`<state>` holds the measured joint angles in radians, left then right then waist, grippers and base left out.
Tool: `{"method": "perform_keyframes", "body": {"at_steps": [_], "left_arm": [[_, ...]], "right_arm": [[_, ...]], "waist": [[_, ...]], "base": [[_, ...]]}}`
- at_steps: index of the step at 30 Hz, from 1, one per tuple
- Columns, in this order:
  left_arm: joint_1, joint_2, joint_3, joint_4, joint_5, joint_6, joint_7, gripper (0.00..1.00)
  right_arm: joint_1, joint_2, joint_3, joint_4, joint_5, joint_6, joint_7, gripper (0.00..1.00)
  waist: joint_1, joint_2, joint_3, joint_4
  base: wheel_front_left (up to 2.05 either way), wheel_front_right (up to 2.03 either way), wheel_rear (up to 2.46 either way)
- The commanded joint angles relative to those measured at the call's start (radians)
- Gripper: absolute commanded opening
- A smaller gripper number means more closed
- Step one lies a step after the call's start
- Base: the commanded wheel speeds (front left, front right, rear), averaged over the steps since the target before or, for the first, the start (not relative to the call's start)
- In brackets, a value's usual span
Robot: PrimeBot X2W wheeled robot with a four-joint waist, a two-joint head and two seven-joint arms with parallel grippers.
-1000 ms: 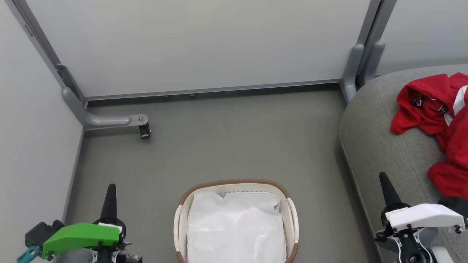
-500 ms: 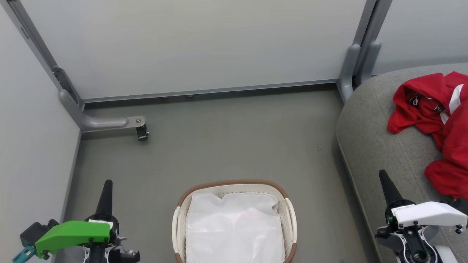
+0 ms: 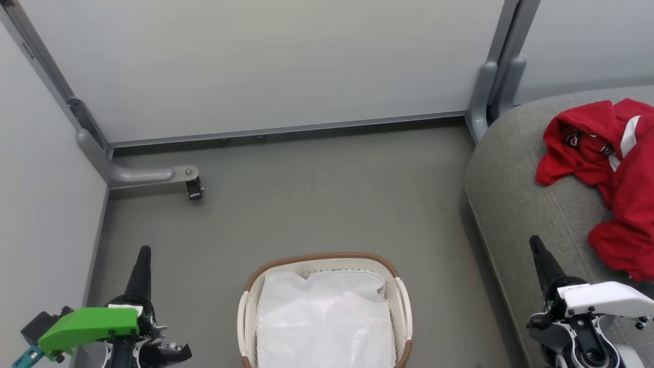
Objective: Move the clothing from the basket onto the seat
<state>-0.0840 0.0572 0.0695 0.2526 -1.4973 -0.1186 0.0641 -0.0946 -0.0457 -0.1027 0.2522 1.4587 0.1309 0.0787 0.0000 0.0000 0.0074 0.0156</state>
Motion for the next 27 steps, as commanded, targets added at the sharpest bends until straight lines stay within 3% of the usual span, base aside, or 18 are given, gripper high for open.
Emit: {"method": "perform_keyframes", "body": {"at_steps": [1, 18, 27], "left_arm": [[-0.024, 0.007, 0.009, -0.008, -0.021, -0.006, 0.007, 0.0], [-0.032, 0.005, 0.036, -0.01, -0.13, -0.016, 0.043, 0.0], [-0.028, 0.004, 0.037, -0.009, -0.127, -0.016, 0.044, 0.0]], "right_arm": [[-0.017, -0.006, -0.004, -0.007, 0.024, 0.0, 0.006, 0.0], [-0.018, -0.007, -0.013, -0.01, 0.158, 0.0, 0.04, 0.0], [-0.017, -0.007, -0.013, -0.01, 0.156, 0.0, 0.039, 0.0]], "waist": [[0.0, 0.0, 0.0, -0.001], [0.0, 0.0, -0.004, -0.015], [0.0, 0.0, -0.004, -0.016]], "base": [[0.0, 0.0, 0.0], [0.0, 0.0, 0.0], [0.0, 0.0, 0.0]]}}
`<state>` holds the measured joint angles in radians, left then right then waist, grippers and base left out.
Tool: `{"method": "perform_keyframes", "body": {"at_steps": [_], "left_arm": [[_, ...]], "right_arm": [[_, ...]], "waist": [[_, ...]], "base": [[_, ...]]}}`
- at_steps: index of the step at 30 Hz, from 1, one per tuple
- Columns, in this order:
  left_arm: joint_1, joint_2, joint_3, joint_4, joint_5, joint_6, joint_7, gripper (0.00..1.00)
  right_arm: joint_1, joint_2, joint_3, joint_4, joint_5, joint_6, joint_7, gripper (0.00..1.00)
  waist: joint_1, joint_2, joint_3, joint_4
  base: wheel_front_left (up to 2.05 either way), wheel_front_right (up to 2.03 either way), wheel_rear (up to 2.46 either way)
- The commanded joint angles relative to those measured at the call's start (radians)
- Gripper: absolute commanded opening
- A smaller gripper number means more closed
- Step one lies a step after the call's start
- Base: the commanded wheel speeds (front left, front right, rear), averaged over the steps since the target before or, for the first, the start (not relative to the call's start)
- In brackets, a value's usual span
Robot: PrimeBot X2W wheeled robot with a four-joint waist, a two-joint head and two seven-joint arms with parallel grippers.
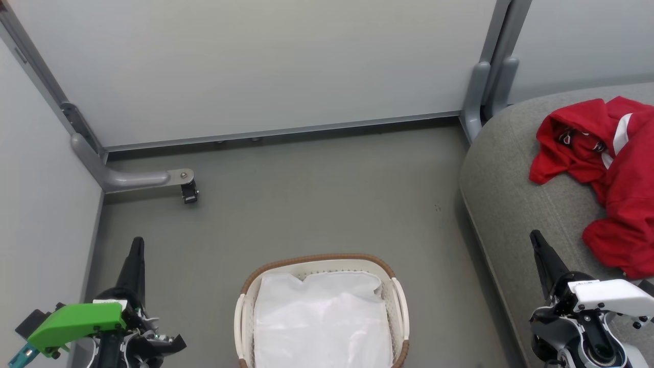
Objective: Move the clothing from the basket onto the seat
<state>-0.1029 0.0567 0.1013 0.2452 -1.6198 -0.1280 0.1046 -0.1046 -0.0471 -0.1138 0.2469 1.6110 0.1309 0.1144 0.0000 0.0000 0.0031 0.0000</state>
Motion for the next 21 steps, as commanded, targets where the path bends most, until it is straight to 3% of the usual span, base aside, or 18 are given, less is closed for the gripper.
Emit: {"method": "perform_keyframes", "body": {"at_steps": [1, 21], "left_arm": [[-0.009, 0.004, 0.005, -0.001, -0.004, -0.006, 0.004, 0.0], [-0.01, 0.001, 0.008, -0.001, 0.0, -0.006, 0.007, 0.0]], "right_arm": [[-0.007, -0.006, -0.002, -0.004, 0.004, 0.0, 0.003, 0.0], [-0.007, -0.006, -0.002, -0.004, 0.004, 0.0, 0.003, 0.0]], "waist": [[0.0, 0.0, 0.0, 0.0], [0.0, 0.0, 0.0, 0.0]], "base": [[0.0, 0.0, 0.0], [0.0, 0.0, 0.0]]}}
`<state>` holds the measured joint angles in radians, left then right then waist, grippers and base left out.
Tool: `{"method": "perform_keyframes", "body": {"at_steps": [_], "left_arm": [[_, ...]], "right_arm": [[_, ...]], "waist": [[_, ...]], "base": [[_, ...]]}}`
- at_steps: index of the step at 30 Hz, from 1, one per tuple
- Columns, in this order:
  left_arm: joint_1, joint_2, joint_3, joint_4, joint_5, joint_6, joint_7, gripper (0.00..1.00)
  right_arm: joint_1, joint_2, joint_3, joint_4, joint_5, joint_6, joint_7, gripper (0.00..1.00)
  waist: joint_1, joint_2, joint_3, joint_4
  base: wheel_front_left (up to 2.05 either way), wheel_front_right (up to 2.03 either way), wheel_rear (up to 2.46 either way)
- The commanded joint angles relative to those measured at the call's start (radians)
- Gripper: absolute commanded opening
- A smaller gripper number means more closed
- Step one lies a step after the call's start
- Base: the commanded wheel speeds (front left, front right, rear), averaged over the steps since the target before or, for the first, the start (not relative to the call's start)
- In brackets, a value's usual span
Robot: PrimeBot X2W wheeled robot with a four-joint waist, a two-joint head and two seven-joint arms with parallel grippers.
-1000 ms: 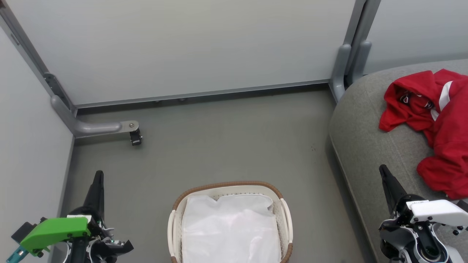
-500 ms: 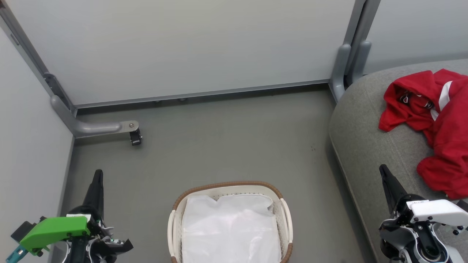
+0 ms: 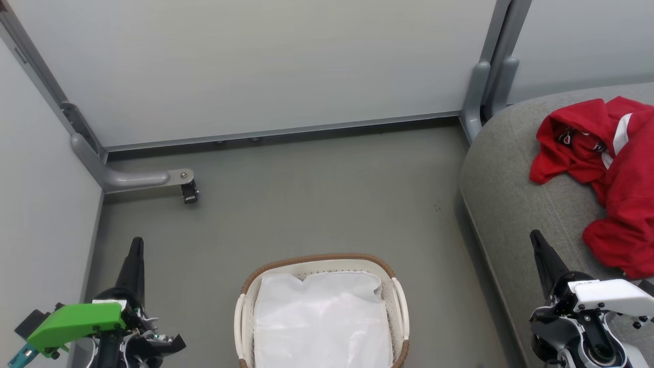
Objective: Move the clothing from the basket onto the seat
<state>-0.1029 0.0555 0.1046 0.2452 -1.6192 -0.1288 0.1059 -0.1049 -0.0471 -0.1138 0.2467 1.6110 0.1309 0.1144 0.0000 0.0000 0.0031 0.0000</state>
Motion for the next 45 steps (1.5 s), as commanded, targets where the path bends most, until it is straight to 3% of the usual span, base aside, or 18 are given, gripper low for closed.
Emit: {"method": "perform_keyframes", "body": {"at_steps": [1, 45], "left_arm": [[-0.01, 0.002, 0.005, -0.001, -0.001, -0.005, 0.006, 0.0], [-0.01, -0.001, 0.009, -0.001, 0.005, -0.005, 0.008, 0.0]], "right_arm": [[-0.007, -0.006, -0.002, -0.004, 0.004, 0.0, 0.003, 0.0], [-0.007, -0.006, -0.002, -0.004, 0.004, 0.0, 0.003, 0.0]], "waist": [[0.0, 0.0, 0.0, 0.0], [0.0, 0.0, 0.0, 0.0]], "base": [[0.0, 0.0, 0.0], [0.0, 0.0, 0.0]]}}
